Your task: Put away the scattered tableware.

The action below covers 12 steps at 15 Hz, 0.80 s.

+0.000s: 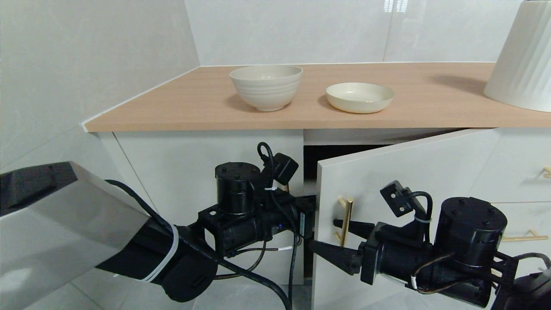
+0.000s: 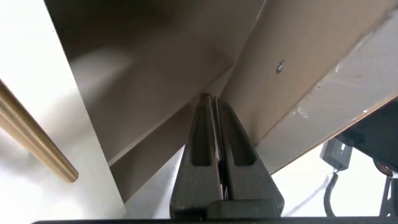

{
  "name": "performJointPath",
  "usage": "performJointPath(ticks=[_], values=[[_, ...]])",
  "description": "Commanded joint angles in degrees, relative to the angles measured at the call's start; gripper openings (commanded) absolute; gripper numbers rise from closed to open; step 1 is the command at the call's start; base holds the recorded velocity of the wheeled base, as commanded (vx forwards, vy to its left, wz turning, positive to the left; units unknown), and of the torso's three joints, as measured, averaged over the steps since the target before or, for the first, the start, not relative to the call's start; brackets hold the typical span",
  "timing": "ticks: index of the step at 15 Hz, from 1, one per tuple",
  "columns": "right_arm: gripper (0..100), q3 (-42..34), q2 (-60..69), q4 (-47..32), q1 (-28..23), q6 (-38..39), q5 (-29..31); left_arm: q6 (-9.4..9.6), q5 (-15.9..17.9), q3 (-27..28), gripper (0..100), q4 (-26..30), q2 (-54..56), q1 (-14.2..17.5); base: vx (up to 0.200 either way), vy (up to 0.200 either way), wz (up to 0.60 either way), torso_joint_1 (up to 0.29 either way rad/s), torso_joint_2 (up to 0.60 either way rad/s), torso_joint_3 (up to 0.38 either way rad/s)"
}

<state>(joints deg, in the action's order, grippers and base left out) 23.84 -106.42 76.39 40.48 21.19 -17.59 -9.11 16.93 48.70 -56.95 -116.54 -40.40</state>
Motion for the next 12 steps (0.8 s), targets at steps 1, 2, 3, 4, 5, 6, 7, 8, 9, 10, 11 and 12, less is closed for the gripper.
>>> performJointPath(ticks=[1,2,3,4,5,6,7,8,9,10,11,12], values=[[100,0.1,-0.6,0.4,-1.7,-0.3,2.1,-0.12,0.6,-0.1,0,-0.8,-0.1,-0.8,0.000,0.000,0.00,0.000,0.00,0.000],[100,0.1,-0.5,0.4,-3.4,-0.5,3.7,-0.03,0.6,0.2,0,-1.4,-0.2,-0.9,0.000,0.000,0.00,0.000,0.00,0.000],[100,0.0,-0.2,0.4,-4.8,-2.0,4.0,-0.12,0.6,0.4,0,-1.5,-0.2,-1.0,0.000,0.000,0.00,0.000,0.00,0.000],[100,-0.1,0.3,0.4,-6.1,-3.9,4.1,-0.03,0.6,0.4,0,-1.5,-0.2,-1.3,0.000,0.000,0.00,0.000,0.00,0.000],[100,-0.1,1.5,0.4,-7.1,-4.8,4.7,-0.12,0.6,0.4,0,-1.5,-0.2,-1.8,0.000,0.000,0.00,0.000,0.00,0.000],[100,-0.3,3.3,0.3,-7.6,-4.8,5.6,-0.12,0.6,0.5,0,-1.6,-0.1,-1.9,0.000,0.000,0.00,0.000,0.00,0.000],[100,-1.7,5.3,0.3,-7.9,-4.9,6.1,-0.12,0.5,0.5,0,-1.6,0.0,-1.9,0.000,0.000,0.00,0.000,0.00,0.000],[100,-4.1,7.4,0.2,-8.6,-4.9,6.2,-0.12,0.5,0.5,0,-1.6,0.1,-1.9,0.000,0.000,0.00,0.000,0.00,0.000],[100,-7.9,8.8,0.2,-9.0,-5.5,6.2,-0.12,0.4,0.8,0,-1.6,0.1,-1.9,0.000,0.000,0.00,0.000,0.00,0.000],[100,-12.4,9.5,0.1,-9.0,-8.8,6.2,-0.21,0.4,0.9,0,-1.6,0.1,-1.9,0.000,0.000,0.00,0.000,0.00,0.000],[100,-15.1,9.6,0.2,-9.0,-11.8,6.3,-0.21,0.4,0.9,0,-1.5,0.1,-1.9,0.000,0.000,0.00,0.000,0.00,0.000],[100,-18.7,9.8,0.2,-9.0,-15.3,9.8,-0.21,0.3,0.9,0,-1.5,0.1,-1.9,0.000,0.000,0.00,0.000,0.00,0.000]])
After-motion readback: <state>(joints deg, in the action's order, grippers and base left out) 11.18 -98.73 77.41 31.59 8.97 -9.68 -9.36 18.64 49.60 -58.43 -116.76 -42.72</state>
